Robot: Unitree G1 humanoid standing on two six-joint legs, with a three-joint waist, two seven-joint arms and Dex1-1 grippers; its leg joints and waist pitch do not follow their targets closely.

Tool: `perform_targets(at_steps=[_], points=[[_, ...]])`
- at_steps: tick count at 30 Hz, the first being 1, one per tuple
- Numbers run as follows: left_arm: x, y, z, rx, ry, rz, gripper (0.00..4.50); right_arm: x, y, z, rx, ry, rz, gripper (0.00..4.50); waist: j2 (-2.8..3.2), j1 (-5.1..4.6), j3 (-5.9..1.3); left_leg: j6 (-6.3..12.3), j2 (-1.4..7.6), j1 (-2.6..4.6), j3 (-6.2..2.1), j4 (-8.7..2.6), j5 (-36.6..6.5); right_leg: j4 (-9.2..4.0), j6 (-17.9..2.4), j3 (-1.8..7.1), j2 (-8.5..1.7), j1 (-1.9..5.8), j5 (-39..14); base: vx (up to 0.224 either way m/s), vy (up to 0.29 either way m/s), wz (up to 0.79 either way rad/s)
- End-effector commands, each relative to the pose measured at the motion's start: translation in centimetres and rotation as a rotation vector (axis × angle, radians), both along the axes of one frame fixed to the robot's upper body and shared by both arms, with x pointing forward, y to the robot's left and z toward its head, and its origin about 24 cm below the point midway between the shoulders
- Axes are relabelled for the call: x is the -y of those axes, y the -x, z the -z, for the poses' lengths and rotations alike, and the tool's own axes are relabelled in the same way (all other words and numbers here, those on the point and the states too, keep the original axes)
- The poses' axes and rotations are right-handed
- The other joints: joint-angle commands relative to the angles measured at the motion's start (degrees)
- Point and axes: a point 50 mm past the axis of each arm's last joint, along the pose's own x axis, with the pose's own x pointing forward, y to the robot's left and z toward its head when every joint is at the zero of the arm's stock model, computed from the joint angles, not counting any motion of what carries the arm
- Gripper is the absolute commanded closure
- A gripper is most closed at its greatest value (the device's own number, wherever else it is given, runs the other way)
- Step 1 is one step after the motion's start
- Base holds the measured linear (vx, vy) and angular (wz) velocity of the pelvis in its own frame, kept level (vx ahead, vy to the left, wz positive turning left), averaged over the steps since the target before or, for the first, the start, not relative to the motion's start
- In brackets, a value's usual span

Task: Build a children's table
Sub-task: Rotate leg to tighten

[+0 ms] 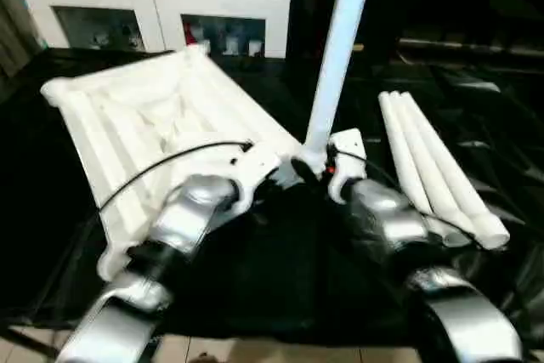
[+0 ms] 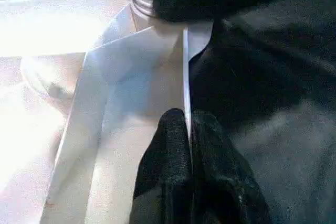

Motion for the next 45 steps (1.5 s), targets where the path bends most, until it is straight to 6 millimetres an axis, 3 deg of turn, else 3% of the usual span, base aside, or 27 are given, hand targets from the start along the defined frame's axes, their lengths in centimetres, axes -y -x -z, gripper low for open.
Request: perform_targets(at_steps=[1,3,6,11,13,16,18,24,26,32,40,45], points=[[0.9,1.1,-0.4,0.000,0.030,0.169,4.50,0.3,0.5,-0.8,0.033,0.035,-0.135,0.50,-0.20,0.30,-3.48,6.30,3.83,0.59,-1.31,-3.36,-5.55,-3.97,-12.39,3.54,-4.67,2.84,0.60,0.000,0.000,0.00],[0.3,1.4,-0.5,-0.010,0.013,0.212,4.50,1.0,0.8,-1.1,0.045,0.064,-0.175,0.50,-0.10,0.33,-3.48,6.29,3.92,0.89,-1.12,-3.41,-5.42,-3.78,-13.97,3.56,-4.44,2.46,2.28,0.000,0.000,0.00],[-0.2,2.0,-0.9,-0.025,0.035,0.267,4.50,1.5,1.1,-1.5,0.061,0.091,-0.225,0.50,-0.12,0.23,-3.36,5.72,3.98,0.71,-1.10,-3.46,-5.78,-3.64,-14.86,3.55,-4.55,2.56,2.67,0.000,0.000,0.00],[-0.5,2.0,-1.2,0.000,0.044,0.276,4.50,1.4,1.9,-1.6,0.047,0.094,-0.294,0.50,-0.43,0.37,-3.22,4.89,3.91,0.70,-1.04,-3.54,-6.93,-3.97,-14.12,3.70,-4.77,2.72,0.26,0.000,0.000,0.00],[-0.6,1.7,-1.5,0.017,0.065,0.242,3.93,1.2,2.3,-1.4,0.040,0.091,-0.315,0.43,-0.43,0.42,-3.18,4.77,3.94,0.72,-1.05,-3.55,-6.90,-4.01,-13.86,3.73,-4.75,2.71,-0.05,0.000,0.000,0.00],[-0.5,1.7,-1.5,0.005,0.070,0.252,3.89,1.1,2.4,-1.3,0.034,0.084,-0.316,0.43,-0.48,0.54,-3.20,4.33,3.90,0.71,-1.05,-3.57,-7.15,-4.14,-13.96,3.73,-4.87,2.70,-0.96,0.000,0.000,0.00],[-0.4,1.6,-1.4,0.029,0.037,0.253,3.49,1.0,2.4,-1.3,0.033,0.081,-0.316,0.43,-0.35,0.51,-3.21,4.18,3.89,0.63,-1.12,-3.57,-6.93,-4.01,-13.91,3.70,-4.77,2.75,-0.35,0.000,0.000,0.00],[-0.5,1.6,-0.9,-0.007,-0.007,0.254,3.49,0.9,2.6,-1.3,0.029,0.077,-0.313,0.43,-0.25,0.23,-3.30,4.43,3.78,0.66,-1.12,-3.42,-6.04,-3.87,-14.16,3.72,-4.68,2.89,2.23,0.000,0.000,0.00],[-0.8,1.5,-0.7,-0.028,-0.032,0.246,3.49,0.9,2.7,-1.3,0.029,0.077,-0.311,0.43,-0.01,0.19,-3.34,4.33,3.83,0.73,-1.19,-3.43,-6.20,-3.77,-14.17,3.68,-4.70,2.88,2.16,0.000,0.000,0.00],[-1.4,1.2,-0.6,-0.039,-0.044,0.203,3.49,1.0,2.8,-1.3,0.026,0.074,-0.308,0.43,-0.05,-0.07,-3.28,3.60,3.86,0.74,-1.21,-3.53,-7.59,-3.90,-14.62,3.69,-4.72,2.96,1.75,0.000,0.000,0.00],[-1.4,1.0,-0.9,-0.042,-0.009,0.181,4.24,1.0,3.1,-1.4,0.020,0.068,-0.322,0.43,-0.09,-0.03,-3.37,3.68,3.84,0.80,-1.23,-3.46,-7.09,-3.81,-14.73,3.68,-4.77,3.01,2.33,0.000,0.000,0.00],[-1.4,1.1,-1.0,-0.048,0.003,0.194,4.48,1.3,3.1,-1.4,0.018,0.072,-0.318,0.43,-0.07,-0.03,-3.34,4.01,3.80,0.77,-1.19,-3.41,-7.03,-3.83,-15.06,3.66,-4.74,3.00,2.56,0.000,0.000,0.00]])
